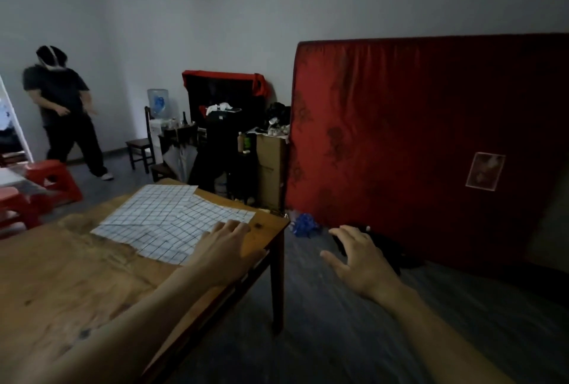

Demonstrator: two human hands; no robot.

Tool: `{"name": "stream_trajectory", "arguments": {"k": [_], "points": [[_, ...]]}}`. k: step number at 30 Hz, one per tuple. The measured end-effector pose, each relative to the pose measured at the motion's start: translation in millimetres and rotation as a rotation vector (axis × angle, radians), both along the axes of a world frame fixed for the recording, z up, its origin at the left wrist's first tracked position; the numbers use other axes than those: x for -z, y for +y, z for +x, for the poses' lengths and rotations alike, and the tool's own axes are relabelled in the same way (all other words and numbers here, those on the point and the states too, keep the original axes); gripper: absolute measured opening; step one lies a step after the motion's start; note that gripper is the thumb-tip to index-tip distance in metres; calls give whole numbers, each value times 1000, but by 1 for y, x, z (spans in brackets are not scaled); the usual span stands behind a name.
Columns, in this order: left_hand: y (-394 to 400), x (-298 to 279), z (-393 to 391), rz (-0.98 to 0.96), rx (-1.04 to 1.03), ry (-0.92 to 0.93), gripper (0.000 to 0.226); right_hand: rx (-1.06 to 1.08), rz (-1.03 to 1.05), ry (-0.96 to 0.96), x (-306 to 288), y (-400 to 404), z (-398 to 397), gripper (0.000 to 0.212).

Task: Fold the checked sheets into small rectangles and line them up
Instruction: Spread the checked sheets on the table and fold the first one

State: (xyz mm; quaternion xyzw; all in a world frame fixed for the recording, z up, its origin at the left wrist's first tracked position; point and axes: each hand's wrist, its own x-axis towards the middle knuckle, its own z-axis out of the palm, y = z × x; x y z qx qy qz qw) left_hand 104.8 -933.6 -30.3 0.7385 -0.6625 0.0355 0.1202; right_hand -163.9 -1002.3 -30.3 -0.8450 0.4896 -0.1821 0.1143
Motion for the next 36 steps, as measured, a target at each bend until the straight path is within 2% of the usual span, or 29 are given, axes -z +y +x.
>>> {"name": "stream_trajectory", "arguments": {"k": [7,13,18,24,28,33,36], "points": [[-138,-6,1,-57,-41,11,73,-17,-22,22,-18,-137,-1,63],[-253,16,13,-28,-22,12,79,5,-1,59,-1,-243,7,62],[-359,35,39,-43,-5,52,75,28,-16,109,4,-334,30,62],[-490,24,75,-125,40,101,73,55,-36,157,-18,-452,67,60],[-552,34,91,-108,56,128,69,59,-23,101,-16,-516,88,59],[-622,53,116,-49,30,87,89,25,24,104,3,-596,109,60],[-665,59,127,-49,-11,104,81,-8,15,95,13,-646,117,60]]}}
